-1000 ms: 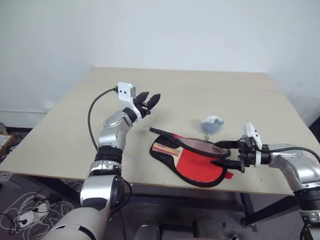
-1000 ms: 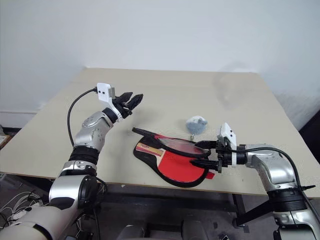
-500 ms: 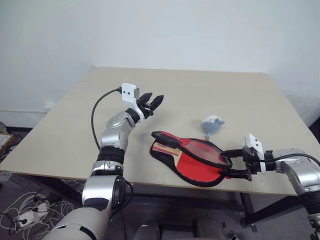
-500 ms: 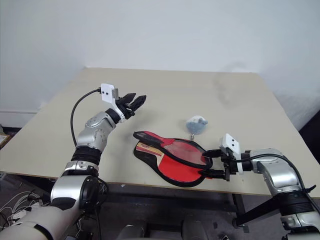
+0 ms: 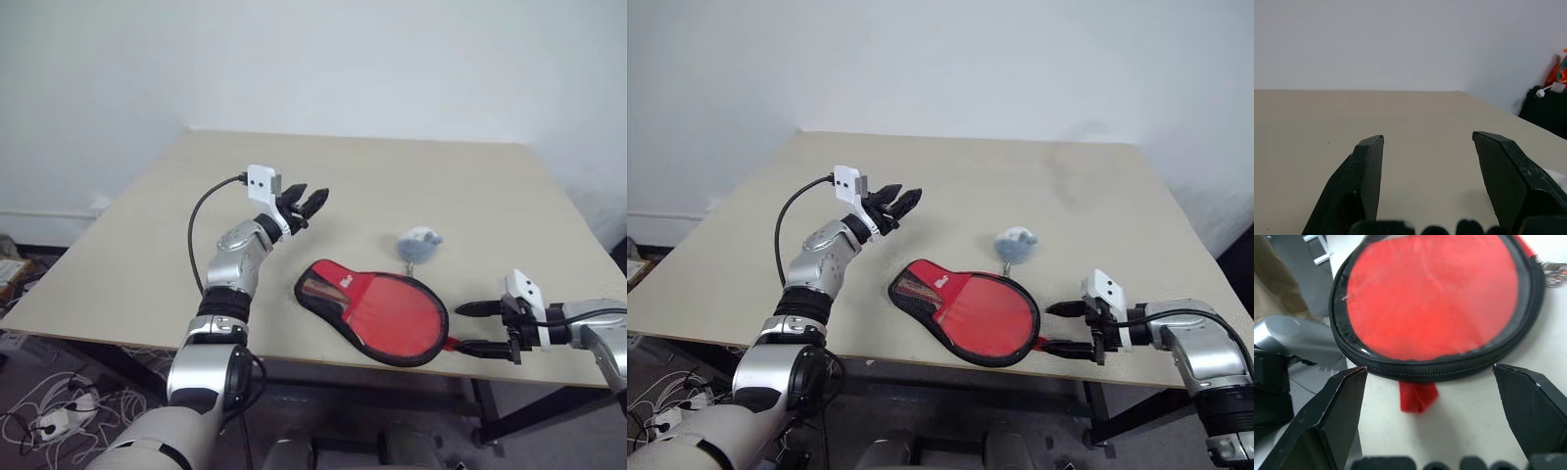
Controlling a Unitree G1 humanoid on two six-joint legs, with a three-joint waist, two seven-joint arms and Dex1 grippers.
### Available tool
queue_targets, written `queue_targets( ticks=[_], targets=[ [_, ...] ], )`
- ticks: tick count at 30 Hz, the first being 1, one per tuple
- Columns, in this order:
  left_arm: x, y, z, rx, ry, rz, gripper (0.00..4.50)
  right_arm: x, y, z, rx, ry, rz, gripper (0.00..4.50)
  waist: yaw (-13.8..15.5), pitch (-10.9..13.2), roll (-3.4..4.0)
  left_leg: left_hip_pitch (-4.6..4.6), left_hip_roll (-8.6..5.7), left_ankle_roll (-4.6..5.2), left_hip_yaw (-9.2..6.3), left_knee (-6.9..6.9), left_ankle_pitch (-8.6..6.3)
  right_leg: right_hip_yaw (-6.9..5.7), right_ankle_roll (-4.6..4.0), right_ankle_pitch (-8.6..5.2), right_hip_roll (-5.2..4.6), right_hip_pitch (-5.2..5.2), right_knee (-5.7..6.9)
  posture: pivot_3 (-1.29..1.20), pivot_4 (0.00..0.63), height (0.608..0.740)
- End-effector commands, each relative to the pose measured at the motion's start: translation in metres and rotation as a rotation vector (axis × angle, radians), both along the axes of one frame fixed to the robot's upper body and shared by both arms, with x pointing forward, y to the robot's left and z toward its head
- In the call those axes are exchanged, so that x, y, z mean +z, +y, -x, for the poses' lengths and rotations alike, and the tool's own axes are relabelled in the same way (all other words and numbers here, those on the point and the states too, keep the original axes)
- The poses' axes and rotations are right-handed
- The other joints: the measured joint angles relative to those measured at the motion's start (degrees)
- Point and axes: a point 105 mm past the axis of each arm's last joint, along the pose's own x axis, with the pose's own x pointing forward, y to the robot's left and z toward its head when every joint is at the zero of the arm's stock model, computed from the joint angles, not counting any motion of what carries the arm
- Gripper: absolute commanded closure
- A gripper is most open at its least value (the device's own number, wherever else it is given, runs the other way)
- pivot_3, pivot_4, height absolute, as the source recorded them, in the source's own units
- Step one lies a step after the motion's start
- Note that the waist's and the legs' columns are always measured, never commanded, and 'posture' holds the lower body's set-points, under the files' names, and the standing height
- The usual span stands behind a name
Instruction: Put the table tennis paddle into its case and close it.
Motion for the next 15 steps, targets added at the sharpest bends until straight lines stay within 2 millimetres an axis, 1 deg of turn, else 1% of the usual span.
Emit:
queue_targets(
  ticks=[1, 2, 5, 7, 11, 15],
  targets=[
    [0.015, -0.014, 0.007, -0.11, -0.04, 0.006, 1.46, 0.02, -0.012, -0.015, -0.073, -0.1, -0.012, 0.03, 0.1, 0.0, 0.0, -0.01, 0.0, 0.0, 0.01, 0.01, 0.0, 0.01, 0.0, 0.0, 0.0, 0.0, 0.0, 0.0, 0.0, 0.74],
    [0.015, -0.016, 0.009, -0.135, -0.037, 0.008, 1.46, 0.021, -0.013, -0.018, -0.088, -0.11, -0.019, 0.03, 0.1, 0.0, -0.01, -0.01, 0.0, 0.0, 0.02, 0.02, 0.0, 0.01, 0.01, 0.0, 0.0, 0.0, 0.0, 0.0, 0.0, 0.74],
    [0.01, -0.027, 0.021, -0.245, -0.025, -0.038, 1.46, 0.034, -0.016, -0.037, -0.176, -0.193, -0.06, 0.03, -0.2, 0.0, -0.01, 0.0, 0.01, 0.0, 0.04, 0.02, 0.0, 0.01, 0.01, 0.01, 0.0, -0.01, 0.0, 0.0, 0.0, 0.74],
    [0.004, -0.031, 0.028, -0.307, -0.024, -0.099, 1.46, 0.042, -0.017, -0.048, -0.224, -0.246, -0.083, 0.03, -0.2, 0.0, 0.01, 0.01, 0.04, 0.0, 0.07, 0.02, 0.0, 0.02, 0.0, 0.01, 0.01, -0.02, 0.01, 0.0, 0.0, 0.74],
    [-0.009, -0.035, 0.039, -0.414, -0.019, -0.214, 1.46, 0.054, -0.015, -0.068, -0.306, -0.344, -0.113, 0.03, -0.1, 0.0, 0.0, 0.02, 0.04, 0.0, 0.06, 0.01, 0.0, 0.0, 0.0, 0.01, 0.01, -0.01, 0.01, 0.0, 0.0, 0.74],
    [-0.023, -0.036, 0.048, -0.52, 0.001, -0.327, 1.46, 0.059, -0.008, -0.082, -0.375, -0.38, -0.159, 0.03, 0.0, 0.0, 0.02, -0.01, 0.02, 0.0, 0.07, 0.0, 0.0, 0.03, 0.0, 0.01, 0.01, -0.03, 0.01, 0.0, 0.0, 0.74]
  ],
)
